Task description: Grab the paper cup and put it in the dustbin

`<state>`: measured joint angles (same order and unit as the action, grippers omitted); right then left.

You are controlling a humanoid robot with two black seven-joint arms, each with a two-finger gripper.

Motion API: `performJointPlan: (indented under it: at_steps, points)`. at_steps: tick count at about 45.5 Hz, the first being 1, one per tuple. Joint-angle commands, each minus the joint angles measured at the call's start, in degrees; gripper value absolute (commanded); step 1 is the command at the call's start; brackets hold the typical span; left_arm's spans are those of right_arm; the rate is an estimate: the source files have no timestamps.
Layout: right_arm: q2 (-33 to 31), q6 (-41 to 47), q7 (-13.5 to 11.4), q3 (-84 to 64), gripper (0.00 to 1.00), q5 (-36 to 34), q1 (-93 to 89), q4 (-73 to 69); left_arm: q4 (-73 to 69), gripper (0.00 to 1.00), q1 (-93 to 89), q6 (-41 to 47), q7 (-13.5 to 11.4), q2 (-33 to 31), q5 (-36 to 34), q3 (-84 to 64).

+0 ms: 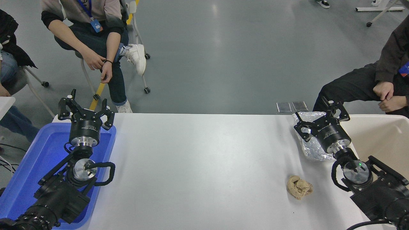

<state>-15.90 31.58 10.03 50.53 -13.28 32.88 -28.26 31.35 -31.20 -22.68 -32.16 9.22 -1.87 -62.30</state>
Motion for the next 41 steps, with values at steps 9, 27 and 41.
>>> performJointPlan:
  at_steps: [9, 27, 41]
  points:
    - [0.17, -0.02, -0.01, -0.08, 1.0, 0.27, 0.34, -0.12, -0.06, 0.99, 0.0, 0.0, 0.0, 0.0, -0.07, -0.02]
    - [-3.25, -0.55, -0.45, -4.12, 1.0, 7.12, 5.08, -3.11, 0.03, 0.99, 0.0, 0.0, 0.0, 0.0, 0.02, -0.02]
    - [-19.07, -0.64, -0.54, -18.34, 1.0, 19.25, 15.1, -13.74, 0.03, 0.99, 0.0, 0.0, 0.0, 0.0, 0.02, -0.02]
